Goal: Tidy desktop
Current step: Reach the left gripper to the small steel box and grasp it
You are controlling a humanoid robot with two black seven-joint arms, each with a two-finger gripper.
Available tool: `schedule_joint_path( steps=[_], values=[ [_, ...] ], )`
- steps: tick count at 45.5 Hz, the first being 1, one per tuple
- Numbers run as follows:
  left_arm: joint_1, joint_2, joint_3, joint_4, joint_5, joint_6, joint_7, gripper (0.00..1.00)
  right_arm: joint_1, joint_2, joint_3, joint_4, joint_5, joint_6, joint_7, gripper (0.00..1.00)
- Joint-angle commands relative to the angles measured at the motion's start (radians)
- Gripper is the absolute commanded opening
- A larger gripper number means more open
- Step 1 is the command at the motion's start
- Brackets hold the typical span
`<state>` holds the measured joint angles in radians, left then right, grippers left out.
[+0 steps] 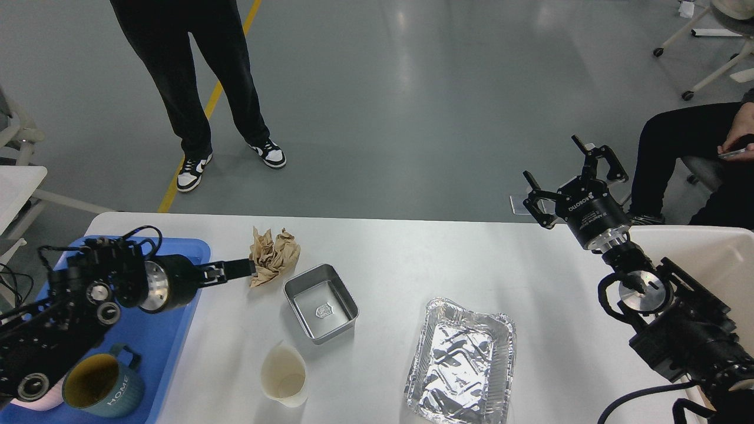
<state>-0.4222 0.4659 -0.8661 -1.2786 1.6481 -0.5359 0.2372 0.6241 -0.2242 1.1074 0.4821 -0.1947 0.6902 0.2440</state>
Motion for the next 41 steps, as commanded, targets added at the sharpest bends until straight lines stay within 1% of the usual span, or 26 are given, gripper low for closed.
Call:
schedule_joint_path(
  steps=[1,8,15,18,22,24,38,41],
  values=[
    [-0.004,-0.101,0.036,0.082,0.027,0.082,-0.001,0.92,-0.007,-0.001,0.0,0.007,0.0,0.0,0.0,1.0],
    [-0.007,-0.159,0.104,0.148,0.027,0.163,-0.001,0.9,-0.014,-0.006,0.002,0.007,0.0,0.002,0.0,1.0],
    [-0.007,-0.225,0.154,0.212,0.025,0.243,-0.003,0.86,-0.014,-0.007,0.0,0.009,0.0,0.002,0.0,1.0],
    [-0.004,-0.234,0.159,0.226,0.025,0.255,-0.001,0.83,-0.014,-0.007,0.0,0.009,0.0,0.002,0.0,1.0],
    [-0.004,-0.25,0.162,0.252,0.027,0.281,-0.001,0.75,-0.014,-0.009,0.0,0.009,0.0,0.002,0.0,1.0],
    [-0.003,-0.257,0.162,0.257,0.027,0.289,-0.001,0.73,-0.014,-0.009,0.0,0.01,0.0,0.002,0.0,1.0],
    [0.0,-0.26,0.177,0.262,0.025,0.303,0.014,0.6,-0.027,-0.009,0.0,0.032,-0.002,0.002,0.0,1.0],
    [-0.001,-0.26,0.177,0.262,0.021,0.303,0.016,0.55,-0.029,-0.009,0.0,0.033,-0.002,0.002,0.0,1.0]
  ],
)
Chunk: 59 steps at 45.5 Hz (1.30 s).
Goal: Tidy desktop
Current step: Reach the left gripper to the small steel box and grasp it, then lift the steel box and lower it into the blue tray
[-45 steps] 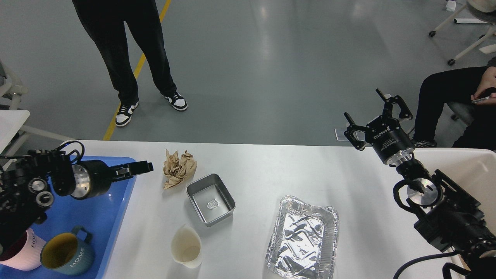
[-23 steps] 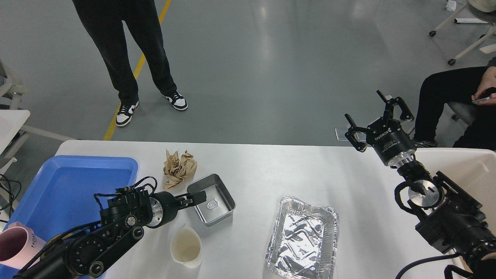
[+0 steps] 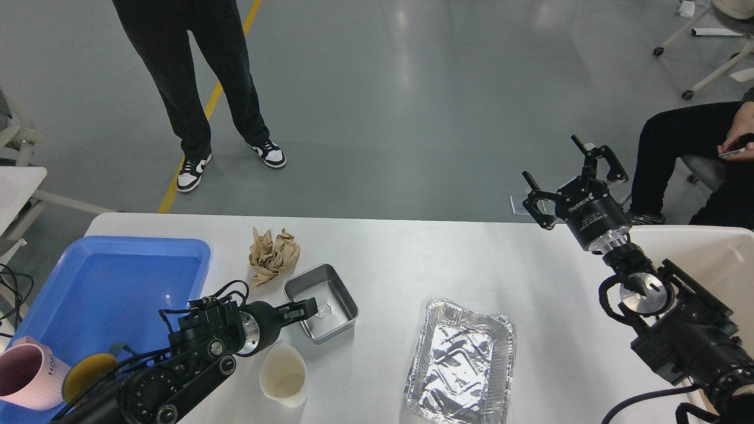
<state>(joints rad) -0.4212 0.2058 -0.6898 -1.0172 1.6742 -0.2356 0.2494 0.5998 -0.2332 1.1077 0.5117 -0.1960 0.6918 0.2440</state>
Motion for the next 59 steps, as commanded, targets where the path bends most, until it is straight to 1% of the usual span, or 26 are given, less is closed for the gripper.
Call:
schedule_joint_path(
  steps=[1,3,7,11,15,17,21,29,32,35,37,40,47,53,59],
  values=[
    [-0.004,0.001,0.001,0.0,-0.005,0.002,0.005,0.53,-0.005,0.0,0.0,0.004,0.0,0.0,0.0,1.0],
    [-0.005,0.001,0.001,0.0,-0.008,0.002,0.008,0.48,-0.005,0.0,0.0,0.004,0.0,0.0,0.0,1.0],
    [-0.008,0.001,0.001,0.0,-0.011,0.001,0.01,0.43,-0.005,0.0,0.0,0.004,0.0,0.0,0.0,1.0],
    [-0.01,0.001,0.001,-0.001,-0.014,-0.002,0.01,0.34,-0.005,0.0,0.0,0.004,0.0,-0.002,0.0,1.0],
    [-0.01,0.001,0.001,-0.001,-0.016,-0.005,0.01,0.29,-0.005,0.0,0.0,0.004,0.0,-0.002,0.0,1.0],
    [-0.01,0.001,0.001,-0.001,-0.019,-0.008,0.01,0.25,-0.005,0.0,0.0,0.004,0.0,-0.002,0.0,1.0],
    [-0.01,0.003,0.006,-0.001,-0.021,-0.013,0.01,0.21,-0.005,0.0,0.0,0.004,0.0,0.0,0.0,1.0],
    [-0.01,0.018,0.006,-0.003,-0.019,-0.05,0.01,0.08,-0.005,0.0,0.0,0.004,0.0,-0.002,0.0,1.0],
    [-0.01,0.021,0.004,-0.006,-0.019,-0.062,0.01,0.06,-0.005,0.0,0.0,0.004,0.0,-0.002,0.0,1.0],
    [-0.013,0.026,-0.003,-0.012,-0.021,-0.076,0.01,0.01,-0.005,0.0,0.0,0.004,0.0,-0.002,0.0,1.0],
    [-0.016,0.036,-0.011,-0.02,-0.028,-0.091,0.01,0.01,-0.005,0.0,0.0,0.004,0.0,-0.002,0.0,1.0],
    [-0.039,0.081,-0.016,-0.056,-0.048,-0.142,0.013,0.0,-0.005,0.0,0.0,0.004,0.0,-0.002,0.0,1.0],
    [-0.123,0.181,-0.017,-0.144,-0.134,-0.192,0.047,0.0,-0.003,0.0,0.0,0.005,0.0,-0.002,0.0,1.0],
    [-0.221,0.343,-0.02,-0.299,-0.272,-0.327,0.093,0.0,0.0,0.0,0.0,0.005,0.0,-0.003,0.0,1.0],
    [-0.365,0.536,-0.022,-0.425,-0.433,-0.464,0.102,0.0,0.002,0.0,0.0,0.005,0.0,-0.003,0.0,1.0]
  ],
)
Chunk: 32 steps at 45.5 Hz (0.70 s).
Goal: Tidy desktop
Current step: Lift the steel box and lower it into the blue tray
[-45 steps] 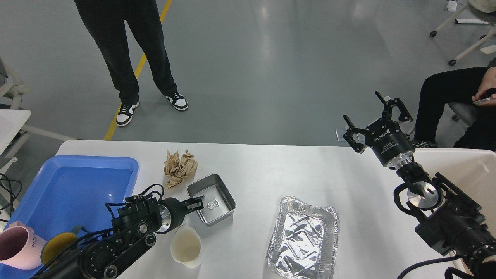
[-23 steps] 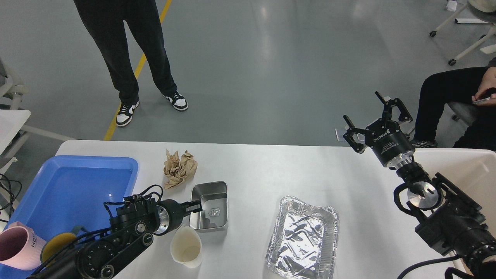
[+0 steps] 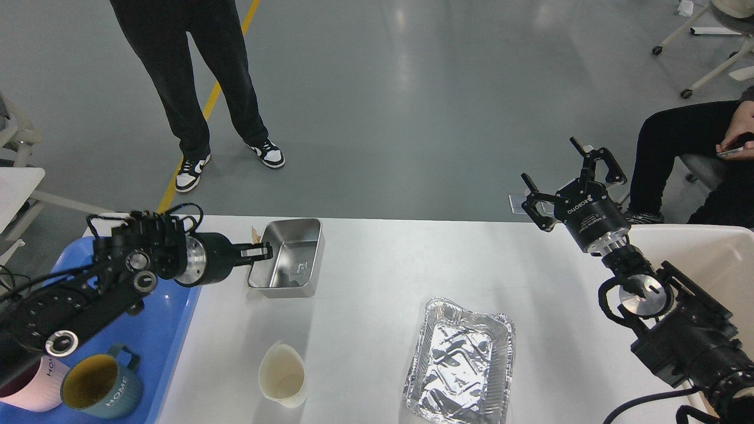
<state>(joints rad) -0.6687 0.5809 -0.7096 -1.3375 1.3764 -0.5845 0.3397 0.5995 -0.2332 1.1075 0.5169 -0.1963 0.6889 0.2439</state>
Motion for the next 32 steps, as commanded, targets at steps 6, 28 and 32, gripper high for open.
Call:
schedule_joint_path(
  steps=[6,28,32],
  values=[
    [-0.342,0.353,-0.002,-0.154,-0.353,-0.276,0.018,0.0,0.002,0.0,0.0,0.0,0.0,-0.002,0.0,1.0],
    [-0.462,0.563,0.051,-0.036,-0.415,-0.375,-0.016,0.0,0.008,0.005,0.0,0.005,-0.017,-0.009,-0.002,1.0],
    [-0.372,0.579,0.047,0.098,-0.323,-0.375,-0.12,0.0,0.008,0.002,0.0,0.02,-0.017,-0.011,-0.002,1.0]
  ],
)
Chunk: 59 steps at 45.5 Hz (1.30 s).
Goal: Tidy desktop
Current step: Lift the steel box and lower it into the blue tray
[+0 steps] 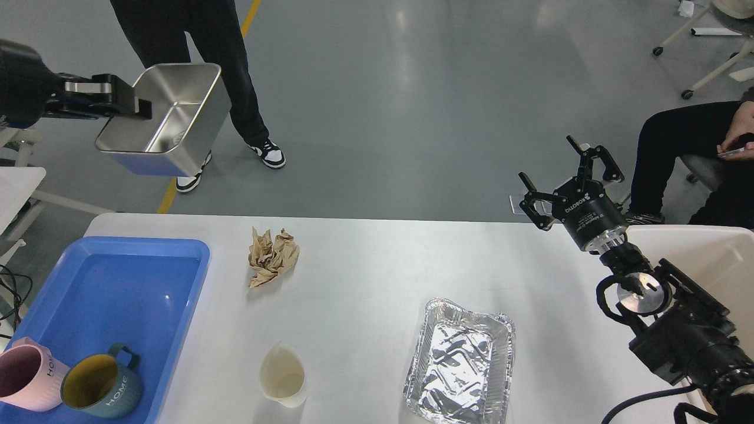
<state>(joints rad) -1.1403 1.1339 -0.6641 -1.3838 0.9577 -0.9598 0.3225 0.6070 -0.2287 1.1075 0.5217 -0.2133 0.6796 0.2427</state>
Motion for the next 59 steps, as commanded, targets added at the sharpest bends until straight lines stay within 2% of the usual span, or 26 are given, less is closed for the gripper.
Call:
schedule_joint_path(
  steps=[1,3,8,10,12,15,25,36,47,59],
  values=[
    [0.12,0.027,0.001,0.185,0.131,0.0,-0.138,0.0,0.0,-0.004,0.0,0.018,0.0,-0.002,0.0,1.0],
    [0.149,0.023,0.006,0.27,0.211,0.007,-0.212,0.0,-0.001,-0.004,0.0,0.026,0.0,-0.005,0.0,1.0],
    [0.233,0.006,0.021,0.463,0.372,0.133,-0.407,0.0,-0.006,-0.006,0.0,0.032,0.0,-0.005,0.0,1.0],
    [0.279,-0.008,0.037,0.528,0.407,0.183,-0.46,0.0,-0.007,-0.004,0.0,0.032,0.0,-0.005,0.0,1.0],
    [0.304,-0.035,0.05,0.581,0.423,0.236,-0.491,0.0,-0.009,-0.004,0.0,0.032,0.0,-0.005,0.0,1.0],
    [0.321,-0.115,0.089,0.678,0.424,0.326,-0.507,0.01,-0.012,-0.003,0.0,0.032,-0.001,-0.005,0.001,1.0],
    [0.34,-0.328,0.253,0.896,0.391,0.549,-0.545,0.01,-0.022,-0.004,0.0,0.032,-0.014,-0.005,0.001,1.0],
    [0.34,-0.499,0.343,1.1,0.34,0.589,-0.585,0.01,-0.032,-0.009,0.0,0.032,-0.015,-0.005,0.001,1.0],
    [0.375,-0.556,0.409,1.128,0.288,0.674,-0.588,0.02,-0.041,-0.007,0.0,0.032,-0.015,-0.005,0.001,1.0],
    [0.421,-0.583,0.456,1.149,0.274,0.731,-0.596,0.04,-0.053,-0.009,0.0,0.034,-0.015,-0.003,0.001,1.0]
  ],
)
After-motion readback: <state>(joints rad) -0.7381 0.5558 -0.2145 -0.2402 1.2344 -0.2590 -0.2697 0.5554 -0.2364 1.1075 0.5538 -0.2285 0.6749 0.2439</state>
